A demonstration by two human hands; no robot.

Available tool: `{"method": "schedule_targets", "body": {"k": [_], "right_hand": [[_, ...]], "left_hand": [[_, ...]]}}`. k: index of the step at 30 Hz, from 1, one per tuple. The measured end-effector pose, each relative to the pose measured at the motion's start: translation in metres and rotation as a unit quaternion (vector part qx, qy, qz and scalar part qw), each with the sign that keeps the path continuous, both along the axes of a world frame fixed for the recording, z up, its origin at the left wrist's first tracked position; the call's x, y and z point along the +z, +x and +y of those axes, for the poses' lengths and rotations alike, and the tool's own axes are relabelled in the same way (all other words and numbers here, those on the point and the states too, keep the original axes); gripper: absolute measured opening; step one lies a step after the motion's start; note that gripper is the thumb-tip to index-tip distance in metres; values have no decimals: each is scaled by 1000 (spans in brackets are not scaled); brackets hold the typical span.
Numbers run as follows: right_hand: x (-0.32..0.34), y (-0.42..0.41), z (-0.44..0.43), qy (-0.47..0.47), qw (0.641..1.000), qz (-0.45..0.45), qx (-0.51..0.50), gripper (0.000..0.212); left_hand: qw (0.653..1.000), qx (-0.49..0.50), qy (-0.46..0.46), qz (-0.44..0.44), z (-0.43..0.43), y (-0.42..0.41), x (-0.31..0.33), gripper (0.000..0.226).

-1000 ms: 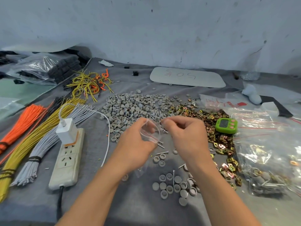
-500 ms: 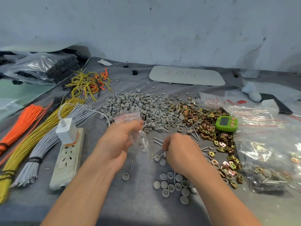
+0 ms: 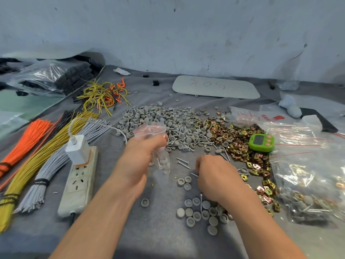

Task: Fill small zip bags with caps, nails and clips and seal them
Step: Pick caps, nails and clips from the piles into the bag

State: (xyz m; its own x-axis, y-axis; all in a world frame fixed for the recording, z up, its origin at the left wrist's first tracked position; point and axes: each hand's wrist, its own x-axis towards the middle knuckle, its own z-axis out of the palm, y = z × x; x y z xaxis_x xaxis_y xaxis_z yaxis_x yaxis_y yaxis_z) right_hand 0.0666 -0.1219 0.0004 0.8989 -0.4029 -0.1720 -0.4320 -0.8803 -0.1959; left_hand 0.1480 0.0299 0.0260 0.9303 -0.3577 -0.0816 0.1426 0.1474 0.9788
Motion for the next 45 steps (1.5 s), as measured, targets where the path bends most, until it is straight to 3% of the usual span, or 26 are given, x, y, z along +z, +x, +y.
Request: {"method": "schedule_targets", "body": {"k": [3, 5, 7, 8, 10, 12, 22, 27, 28, 33, 35, 42, 45], "right_hand": [[3, 0, -1, 5, 1000, -28, -14, 18], [4, 3, -2, 82, 989, -119, -38, 22], [8, 7, -4, 209, 946, -241, -56, 22], [10, 7, -4, 278, 915, -286, -57, 21], [15, 8, -1, 388, 860, -327, -50, 19], [15, 9, 7, 427, 841, -332, -31, 19], [11, 10, 16, 364, 871, -327, -46, 16], [12, 8, 1, 474, 770, -393, -166, 17], [10, 9, -4, 452, 780, -391, -185, 17], [-1, 15, -10, 212, 936, -244, -137, 16], [-8, 19, -4, 135, 967, -180, -117, 7], [-23, 26, 11, -3, 988, -138, -63, 4], [-25, 25, 14, 2, 991, -130, -39, 17]], "left_hand": [[980, 21, 125, -155, 2, 0, -8, 28], [927, 35, 261, -266, 4, -2, -12, 35], [881, 33, 349, -318, 2, -6, -14, 39], [873, 28, 364, -323, 0, -9, -16, 40], [874, 20, 365, -320, -6, -11, -18, 39], [872, 15, 369, -320, -8, -10, -19, 38], [874, -7, 364, -322, -15, -11, -20, 39], [919, 16, 292, -265, -14, -5, -22, 35], [928, 26, 276, -250, -13, -3, -21, 35], [964, 76, 173, -188, -8, 2, -17, 35], [965, 91, 162, -186, -6, 3, -16, 35], [949, 89, 223, -202, -2, 1, -15, 37], [944, 83, 239, -214, 1, 1, -16, 34]]}}
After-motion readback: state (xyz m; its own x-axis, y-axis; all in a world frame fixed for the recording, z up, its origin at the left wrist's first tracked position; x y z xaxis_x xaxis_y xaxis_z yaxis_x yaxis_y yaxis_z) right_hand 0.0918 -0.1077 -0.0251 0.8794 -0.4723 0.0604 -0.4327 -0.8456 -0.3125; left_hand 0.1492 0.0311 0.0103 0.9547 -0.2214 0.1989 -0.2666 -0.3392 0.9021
